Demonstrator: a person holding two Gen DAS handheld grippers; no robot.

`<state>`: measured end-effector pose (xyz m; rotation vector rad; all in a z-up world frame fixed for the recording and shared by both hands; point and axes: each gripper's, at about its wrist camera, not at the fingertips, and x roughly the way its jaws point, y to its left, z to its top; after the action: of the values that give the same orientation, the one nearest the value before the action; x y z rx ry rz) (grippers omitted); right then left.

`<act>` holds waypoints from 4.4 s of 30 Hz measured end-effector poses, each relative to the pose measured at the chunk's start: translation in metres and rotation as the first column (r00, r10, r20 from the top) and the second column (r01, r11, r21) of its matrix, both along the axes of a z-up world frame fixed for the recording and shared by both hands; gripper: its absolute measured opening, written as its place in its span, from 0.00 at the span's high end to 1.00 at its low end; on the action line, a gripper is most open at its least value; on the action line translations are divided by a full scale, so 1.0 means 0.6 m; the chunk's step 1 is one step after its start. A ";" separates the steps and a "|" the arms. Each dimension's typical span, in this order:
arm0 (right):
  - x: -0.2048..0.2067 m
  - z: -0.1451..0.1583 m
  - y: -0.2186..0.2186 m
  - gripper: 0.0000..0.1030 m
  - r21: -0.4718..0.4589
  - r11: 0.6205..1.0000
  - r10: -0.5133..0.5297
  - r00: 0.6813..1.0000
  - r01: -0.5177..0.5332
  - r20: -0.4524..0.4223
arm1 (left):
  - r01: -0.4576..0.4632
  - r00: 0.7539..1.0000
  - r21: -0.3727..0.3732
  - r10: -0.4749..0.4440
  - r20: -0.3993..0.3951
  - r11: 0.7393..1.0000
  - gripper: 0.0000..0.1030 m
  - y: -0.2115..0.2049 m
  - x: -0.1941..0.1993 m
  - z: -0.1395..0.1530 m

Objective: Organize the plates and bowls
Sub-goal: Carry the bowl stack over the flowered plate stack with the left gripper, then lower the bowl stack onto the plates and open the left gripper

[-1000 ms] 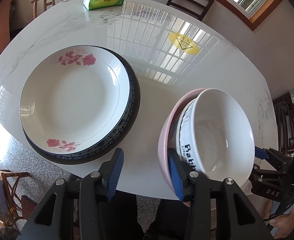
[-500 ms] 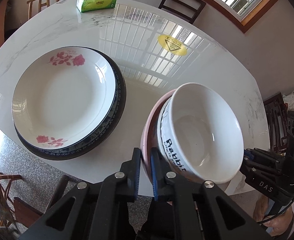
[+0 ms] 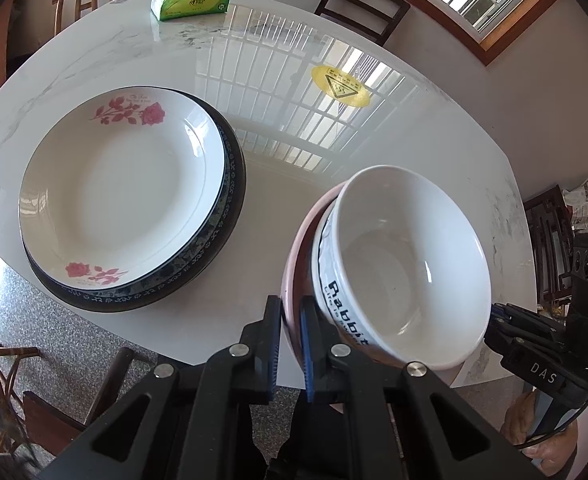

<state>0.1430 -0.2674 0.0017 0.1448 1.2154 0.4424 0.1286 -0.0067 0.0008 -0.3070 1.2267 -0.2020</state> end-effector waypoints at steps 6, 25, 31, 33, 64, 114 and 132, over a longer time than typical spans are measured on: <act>-0.002 -0.001 -0.011 0.80 0.045 0.999 -0.014 1.000 0.015 -0.009 | -0.002 1.000 0.005 0.002 0.016 1.000 0.92 -0.002 -0.002 0.008; -0.006 0.018 -0.016 0.79 0.109 0.994 -0.030 0.999 0.028 0.016 | -0.025 0.998 0.021 0.024 0.066 0.999 0.93 0.003 -0.011 0.045; -0.006 0.026 -0.008 0.79 0.115 0.993 -0.023 0.999 0.019 0.030 | -0.035 0.996 0.025 0.033 0.077 0.999 0.93 0.006 -0.013 0.056; -0.005 0.028 -0.006 0.79 0.115 0.993 -0.020 0.999 0.016 0.033 | -0.041 0.996 0.026 0.038 0.081 0.999 0.93 0.007 -0.014 0.058; 0.017 0.069 0.066 0.78 0.137 0.989 0.039 0.997 -0.048 0.073 | -0.148 0.982 0.037 0.143 0.122 0.988 0.94 0.089 -0.009 0.107; 0.105 0.013 0.244 0.77 0.248 0.956 0.148 0.988 -0.154 0.041 | -0.335 0.922 0.118 0.299 0.245 0.935 0.87 0.266 0.018 0.047; 0.046 0.066 0.218 0.36 0.285 0.948 0.045 0.947 -0.141 0.318 | -0.433 0.805 0.183 0.286 0.520 0.883 0.71 0.243 -0.068 0.065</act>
<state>0.1709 -0.1363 0.0412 0.2723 0.8425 0.7094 0.0878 0.1389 0.0400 -0.2084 0.6656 0.2343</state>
